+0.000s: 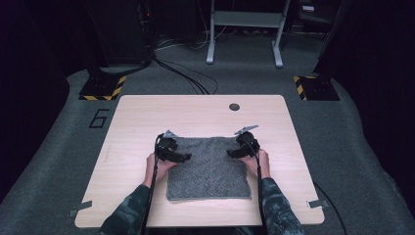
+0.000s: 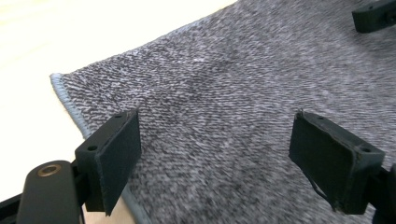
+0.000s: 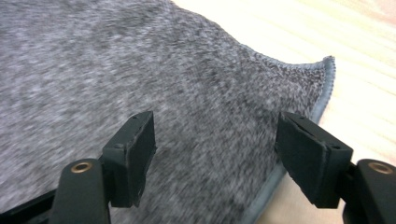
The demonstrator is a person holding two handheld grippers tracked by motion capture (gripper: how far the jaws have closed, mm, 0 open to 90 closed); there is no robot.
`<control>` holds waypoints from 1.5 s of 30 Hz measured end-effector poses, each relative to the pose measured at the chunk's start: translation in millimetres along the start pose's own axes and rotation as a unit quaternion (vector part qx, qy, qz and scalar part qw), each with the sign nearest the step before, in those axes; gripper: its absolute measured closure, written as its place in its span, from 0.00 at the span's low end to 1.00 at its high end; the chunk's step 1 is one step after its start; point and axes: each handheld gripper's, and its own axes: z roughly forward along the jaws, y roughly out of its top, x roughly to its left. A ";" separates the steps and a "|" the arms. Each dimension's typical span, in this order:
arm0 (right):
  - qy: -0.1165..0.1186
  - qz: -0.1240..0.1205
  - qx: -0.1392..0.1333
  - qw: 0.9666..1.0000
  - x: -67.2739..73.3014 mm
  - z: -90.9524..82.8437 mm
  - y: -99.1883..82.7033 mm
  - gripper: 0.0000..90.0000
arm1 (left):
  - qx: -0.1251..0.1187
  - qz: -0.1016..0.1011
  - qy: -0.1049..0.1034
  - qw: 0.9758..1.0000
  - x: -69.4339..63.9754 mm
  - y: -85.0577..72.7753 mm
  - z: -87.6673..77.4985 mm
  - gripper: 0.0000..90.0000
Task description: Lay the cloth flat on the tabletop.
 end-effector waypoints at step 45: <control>0.078 -0.069 -0.078 0.991 145.7 -58.0 -43.1 0.17 | -0.045 -0.040 0.073 0.995 19.0 12.0 -14.4 0.13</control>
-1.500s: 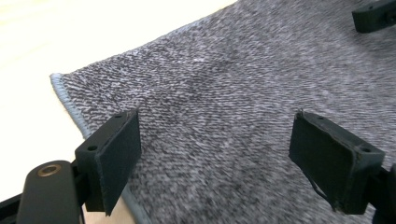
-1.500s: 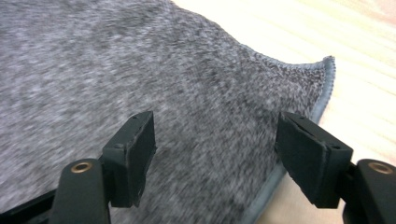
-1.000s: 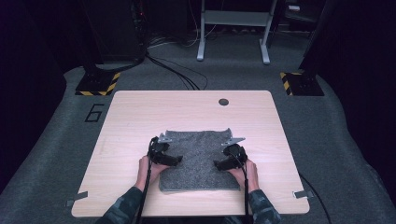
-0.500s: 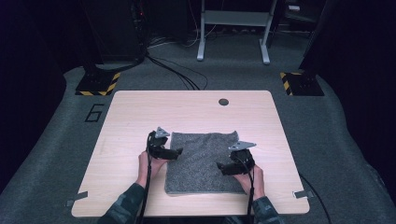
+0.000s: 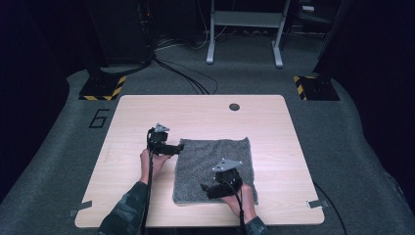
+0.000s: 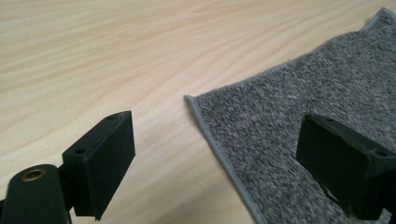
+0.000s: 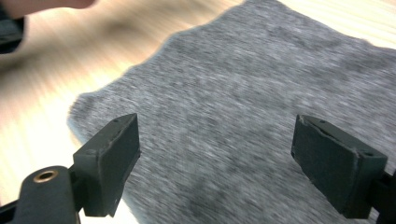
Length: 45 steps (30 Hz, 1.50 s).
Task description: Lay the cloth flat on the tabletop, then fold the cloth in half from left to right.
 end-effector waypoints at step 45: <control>0.020 -0.050 0.035 0.998 98.5 71.5 1.9 0.97 | 0.014 0.021 0.025 0.999 -5.2 5.4 47.2 0.96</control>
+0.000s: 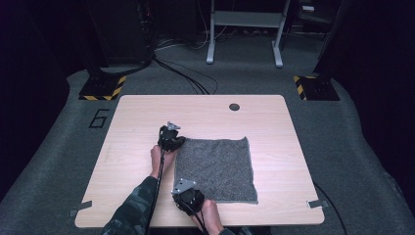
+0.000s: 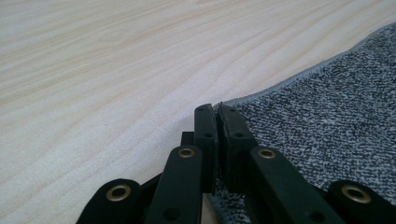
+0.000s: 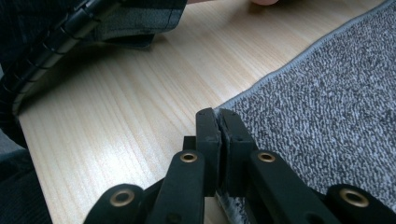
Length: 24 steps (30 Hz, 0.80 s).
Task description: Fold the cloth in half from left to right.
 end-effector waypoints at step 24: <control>0.011 0.012 -0.090 0.996 -0.3 -45.2 6.0 0.98 | -0.008 -0.001 0.006 1.000 3.5 28.6 -32.1 0.97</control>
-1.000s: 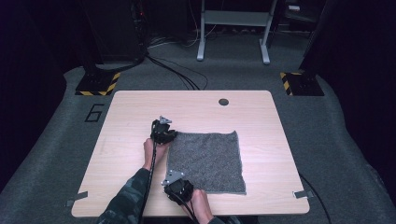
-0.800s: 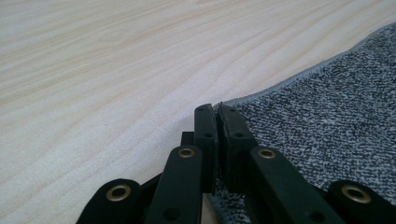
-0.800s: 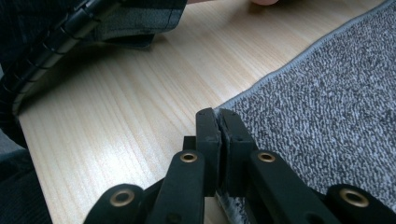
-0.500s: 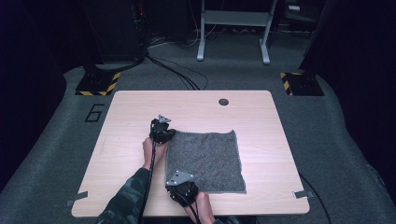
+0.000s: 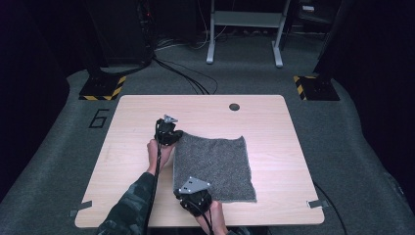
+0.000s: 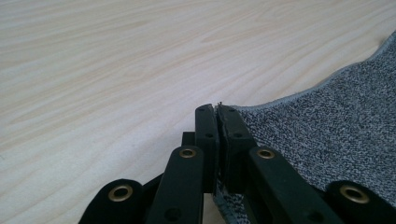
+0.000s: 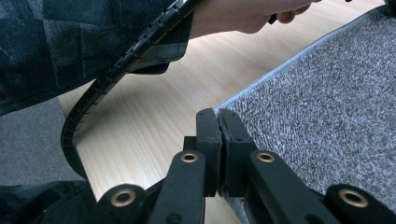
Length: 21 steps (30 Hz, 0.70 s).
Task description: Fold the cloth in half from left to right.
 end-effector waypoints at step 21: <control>-0.007 0.005 -0.073 0.997 -1.2 -26.8 23.5 0.98 | -0.003 0.025 0.036 0.999 4.1 43.9 -31.1 0.97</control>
